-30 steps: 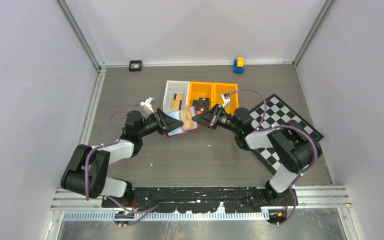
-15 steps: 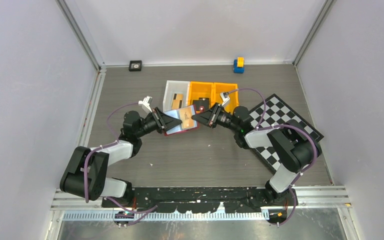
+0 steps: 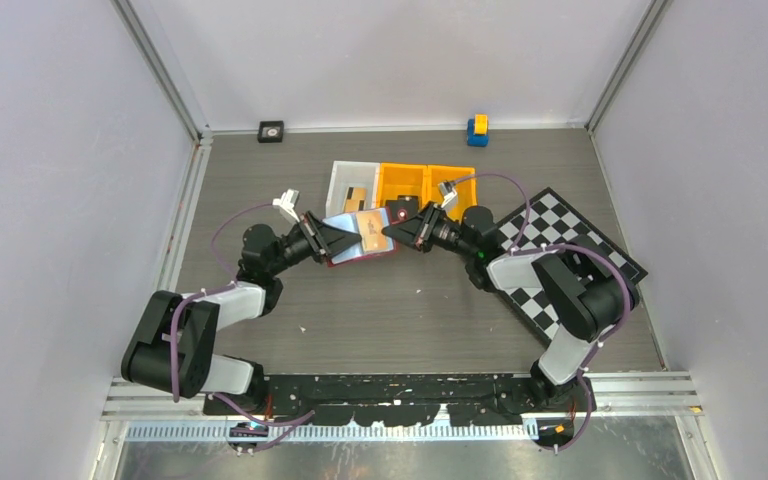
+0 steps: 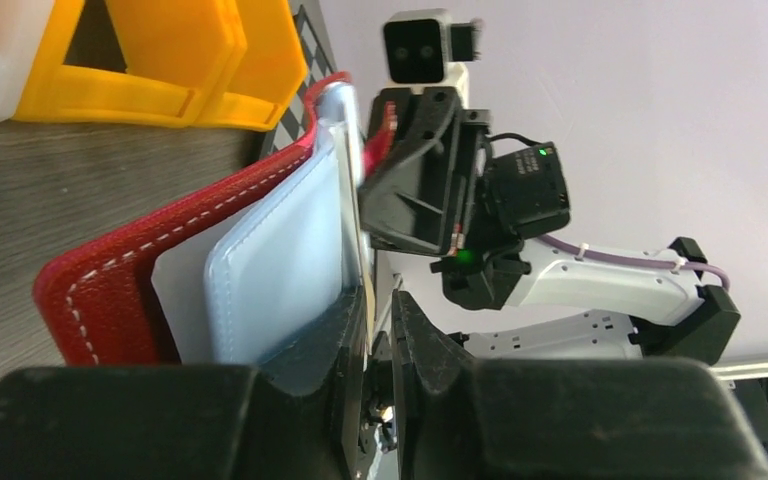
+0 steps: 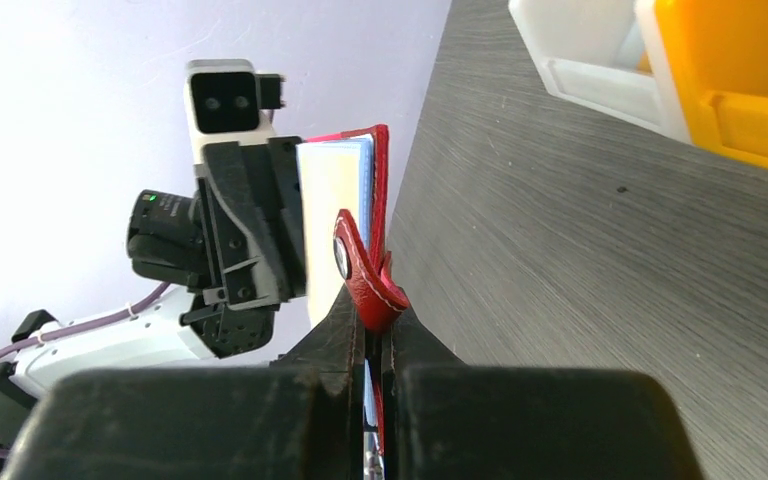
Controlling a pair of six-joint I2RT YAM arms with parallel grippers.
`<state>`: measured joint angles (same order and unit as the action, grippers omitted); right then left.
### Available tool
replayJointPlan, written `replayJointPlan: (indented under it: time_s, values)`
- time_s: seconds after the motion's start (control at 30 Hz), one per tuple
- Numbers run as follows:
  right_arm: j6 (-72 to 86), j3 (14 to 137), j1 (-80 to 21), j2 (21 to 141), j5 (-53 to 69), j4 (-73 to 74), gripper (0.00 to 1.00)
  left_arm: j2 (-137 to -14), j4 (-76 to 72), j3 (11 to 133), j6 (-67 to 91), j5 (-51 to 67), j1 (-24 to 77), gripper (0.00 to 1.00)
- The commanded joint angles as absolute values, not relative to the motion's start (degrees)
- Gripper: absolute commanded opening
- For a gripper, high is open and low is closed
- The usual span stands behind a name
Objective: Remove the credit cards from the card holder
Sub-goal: Remove the credit card from the card holder.
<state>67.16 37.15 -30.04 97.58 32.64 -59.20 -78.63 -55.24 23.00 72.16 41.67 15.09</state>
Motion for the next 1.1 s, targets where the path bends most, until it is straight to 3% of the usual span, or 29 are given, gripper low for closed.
replayJointPlan:
  time_s: [0.0,0.3,0.7,0.87,0.97,1.07]
  values:
    - [65.9,39.5,-32.3,99.3,35.5,-56.9,0.0,-78.2,-65.4,24.2,74.6,46.6,16.9,0.15]
    - [65.8,39.2,-33.5,98.3,36.2,-59.9,0.01,-81.3,-62.8,25.0,74.0,46.5,17.1,0.14]
    - [56.5,36.0,-31.6,88.2,25.3,-44.0,0.01,-72.6,-44.1,25.2,64.0,42.3,16.1,0.24]
    - [55.4,36.2,-30.8,86.1,22.5,-39.7,0.01,-61.2,-23.4,25.2,55.2,32.4,14.4,0.35]
    - [54.7,36.3,-30.7,85.2,20.8,-38.0,0.01,-56.3,-22.2,23.9,53.9,29.5,14.4,0.44]
    - [53.9,35.1,-30.6,82.9,17.2,-36.7,0.0,-53.7,-23.4,21.8,55.6,26.6,14.2,0.73]
